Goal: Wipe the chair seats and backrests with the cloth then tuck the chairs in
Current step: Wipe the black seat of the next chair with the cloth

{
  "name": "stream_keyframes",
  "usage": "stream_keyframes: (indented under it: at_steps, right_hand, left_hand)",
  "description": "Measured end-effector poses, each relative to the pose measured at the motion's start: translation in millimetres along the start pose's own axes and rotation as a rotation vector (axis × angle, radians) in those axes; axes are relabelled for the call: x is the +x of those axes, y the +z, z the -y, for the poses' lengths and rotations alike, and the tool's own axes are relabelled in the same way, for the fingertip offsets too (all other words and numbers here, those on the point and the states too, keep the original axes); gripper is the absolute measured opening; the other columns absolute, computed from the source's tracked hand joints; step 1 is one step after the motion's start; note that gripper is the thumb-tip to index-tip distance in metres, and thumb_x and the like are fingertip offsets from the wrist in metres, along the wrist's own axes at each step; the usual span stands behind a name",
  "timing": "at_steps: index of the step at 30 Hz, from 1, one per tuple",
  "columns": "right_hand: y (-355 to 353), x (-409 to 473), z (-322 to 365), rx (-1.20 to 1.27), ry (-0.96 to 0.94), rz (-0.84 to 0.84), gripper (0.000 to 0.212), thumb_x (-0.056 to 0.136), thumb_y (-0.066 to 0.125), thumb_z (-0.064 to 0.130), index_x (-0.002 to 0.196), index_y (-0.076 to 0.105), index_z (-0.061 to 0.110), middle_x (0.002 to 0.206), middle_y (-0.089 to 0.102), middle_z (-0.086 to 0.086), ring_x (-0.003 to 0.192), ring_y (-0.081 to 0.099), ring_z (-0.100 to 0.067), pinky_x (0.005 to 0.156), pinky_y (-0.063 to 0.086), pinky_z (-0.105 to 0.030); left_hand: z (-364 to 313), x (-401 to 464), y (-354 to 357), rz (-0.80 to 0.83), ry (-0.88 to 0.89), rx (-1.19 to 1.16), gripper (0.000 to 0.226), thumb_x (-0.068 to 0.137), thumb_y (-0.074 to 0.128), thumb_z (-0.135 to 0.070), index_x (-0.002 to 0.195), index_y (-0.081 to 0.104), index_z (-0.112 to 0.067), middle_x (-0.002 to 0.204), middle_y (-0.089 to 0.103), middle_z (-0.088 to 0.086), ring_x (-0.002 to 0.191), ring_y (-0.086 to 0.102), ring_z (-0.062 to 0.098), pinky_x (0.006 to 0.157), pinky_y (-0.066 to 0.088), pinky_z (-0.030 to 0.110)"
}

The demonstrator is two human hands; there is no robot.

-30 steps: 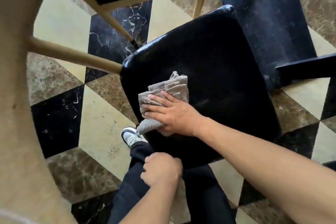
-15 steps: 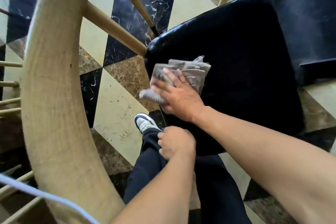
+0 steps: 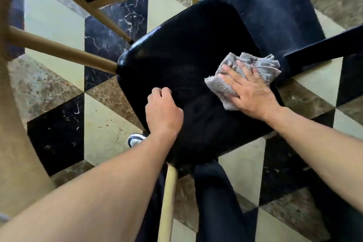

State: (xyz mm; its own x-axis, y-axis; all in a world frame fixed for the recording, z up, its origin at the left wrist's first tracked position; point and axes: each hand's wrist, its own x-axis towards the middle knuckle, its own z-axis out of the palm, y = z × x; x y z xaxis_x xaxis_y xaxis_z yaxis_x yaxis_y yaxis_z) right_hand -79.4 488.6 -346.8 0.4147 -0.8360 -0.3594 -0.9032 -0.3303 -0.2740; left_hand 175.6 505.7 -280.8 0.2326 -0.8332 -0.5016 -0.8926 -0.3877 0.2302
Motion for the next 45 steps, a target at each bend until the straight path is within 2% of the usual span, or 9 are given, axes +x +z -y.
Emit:
stream_keyframes:
  at_steps: [7,14,19,23,26,30,34,37,45]
  right_hand:
    - [-7,19,-27,0.428,0.678,-0.251,0.062,0.100,0.046,0.047,0.155,0.033,0.022,0.167,0.021,0.006,0.146,0.028,-0.031,0.120,0.025,-0.046]
    - [26,-30,51,0.084,0.480,-0.239,0.055,0.104,0.040,0.044,0.156,0.035,0.024,0.168,0.020,0.000,0.155,0.008,-0.037,0.123,0.011,-0.056]
    - [68,-72,117,0.006,0.280,-0.296,0.048,0.098,0.056,0.034,0.144,0.055,0.022,0.160,0.039,-0.002,0.151,0.027,-0.036,0.118,0.030,-0.056]
    - [65,-89,80,-0.016,0.294,-0.223,0.056,0.100,0.045,0.049,0.152,0.043,0.030,0.164,0.029,0.002,0.154,0.018,-0.031,0.123,0.019,-0.053]
    - [51,-91,36,0.045,0.631,-0.246,0.059,0.097,0.046,0.051,0.153,0.040,0.033,0.165,0.029,0.003,0.153,0.021,-0.031,0.123,0.017,-0.052]
    - [31,-72,-14,0.493,1.156,-0.346,0.051,0.091,0.043,0.057,0.133,0.056,0.030,0.138,0.058,-0.003,0.127,0.051,-0.034,0.107,0.040,-0.049]
    - [30,-62,-25,0.827,1.409,-0.574,0.051,0.091,0.041,0.054,0.124,0.064,0.022,0.121,0.069,-0.010,0.113,0.062,-0.032,0.099,0.048,-0.041]
    - [52,-73,4,0.797,1.595,-0.748,0.052,0.094,0.042,0.051,0.120,0.064,0.012,0.123,0.067,-0.013,0.113,0.062,-0.035,0.094,0.047,-0.038]
    - [94,-62,136,0.845,1.475,-0.913,0.059,0.103,0.050,0.023,0.151,0.030,-0.005,0.151,0.037,-0.025,0.133,0.048,-0.040,0.105,0.046,-0.047]
  left_hand:
    - [-44,66,-1,0.056,0.607,0.338,0.065,0.096,0.057,-0.020,0.155,0.029,-0.021,0.163,0.021,0.017,0.151,0.016,0.034,0.120,0.024,0.046]
    - [-71,86,6,0.142,1.087,0.782,0.077,0.097,0.054,-0.046,0.159,0.014,-0.023,0.167,-0.002,0.014,0.154,0.001,0.030,0.120,0.020,0.050]
    - [-54,73,17,0.211,1.315,0.958,0.087,0.094,0.050,-0.058,0.159,0.006,-0.021,0.167,-0.007,0.013,0.154,-0.003,0.028,0.123,0.014,0.050]
    - [-38,74,18,0.133,1.342,0.980,0.083,0.096,0.040,-0.061,0.160,0.006,-0.020,0.167,-0.007,0.013,0.154,-0.003,0.028,0.123,0.007,0.053]
    - [-36,76,20,0.143,1.313,0.954,0.081,0.097,0.039,-0.061,0.160,0.004,-0.023,0.167,-0.009,0.013,0.154,-0.005,0.029,0.123,0.011,0.052]
    - [-36,77,25,0.153,1.336,0.898,0.083,0.094,0.046,-0.061,0.160,0.013,-0.023,0.167,-0.003,0.014,0.154,0.000,0.030,0.122,0.017,0.051]
    - [-44,75,26,0.154,1.326,0.831,0.084,0.089,0.044,-0.068,0.156,0.024,-0.021,0.166,0.009,0.015,0.153,0.009,0.032,0.120,0.022,0.053]
    - [-49,67,27,0.171,1.299,0.831,0.081,0.091,0.038,-0.070,0.156,0.023,-0.024,0.165,0.013,0.017,0.152,0.012,0.034,0.119,0.025,0.052]
    - [-53,65,27,0.167,1.277,0.943,0.073,0.097,0.030,-0.062,0.158,0.019,-0.023,0.164,0.012,0.021,0.151,0.013,0.038,0.117,0.026,0.054]
